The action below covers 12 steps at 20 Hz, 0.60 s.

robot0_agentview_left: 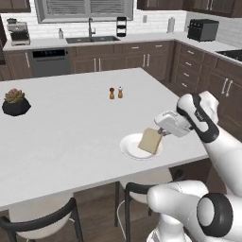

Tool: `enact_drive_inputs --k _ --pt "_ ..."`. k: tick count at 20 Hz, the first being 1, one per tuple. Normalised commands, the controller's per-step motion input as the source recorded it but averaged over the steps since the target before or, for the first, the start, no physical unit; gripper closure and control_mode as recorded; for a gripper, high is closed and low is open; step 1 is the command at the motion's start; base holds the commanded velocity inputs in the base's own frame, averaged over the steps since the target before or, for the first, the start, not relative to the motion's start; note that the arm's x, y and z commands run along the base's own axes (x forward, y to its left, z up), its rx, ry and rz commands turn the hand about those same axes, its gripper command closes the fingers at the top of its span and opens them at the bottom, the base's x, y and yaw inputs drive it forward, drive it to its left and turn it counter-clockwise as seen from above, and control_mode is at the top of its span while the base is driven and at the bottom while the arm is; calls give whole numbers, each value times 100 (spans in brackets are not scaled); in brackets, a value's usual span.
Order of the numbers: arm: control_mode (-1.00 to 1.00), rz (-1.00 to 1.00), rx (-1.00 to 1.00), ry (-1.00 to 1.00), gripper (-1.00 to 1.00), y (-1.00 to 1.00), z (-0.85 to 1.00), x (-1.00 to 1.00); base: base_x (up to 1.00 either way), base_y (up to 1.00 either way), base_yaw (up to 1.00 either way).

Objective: Start the toaster. Once the lever pops up, take the bread to the plate on the dining counter.

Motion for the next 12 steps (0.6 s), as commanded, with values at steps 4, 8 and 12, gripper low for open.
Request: enact_drive_inputs --k 4,8,12 --pt "-100 0 0 14 100 11 -12 44 0 0 0" --pt "-100 0 0 6 100 9 -22 38 0 0 0" --pt "-100 0 0 0 100 0 -17 30 0 0 0"
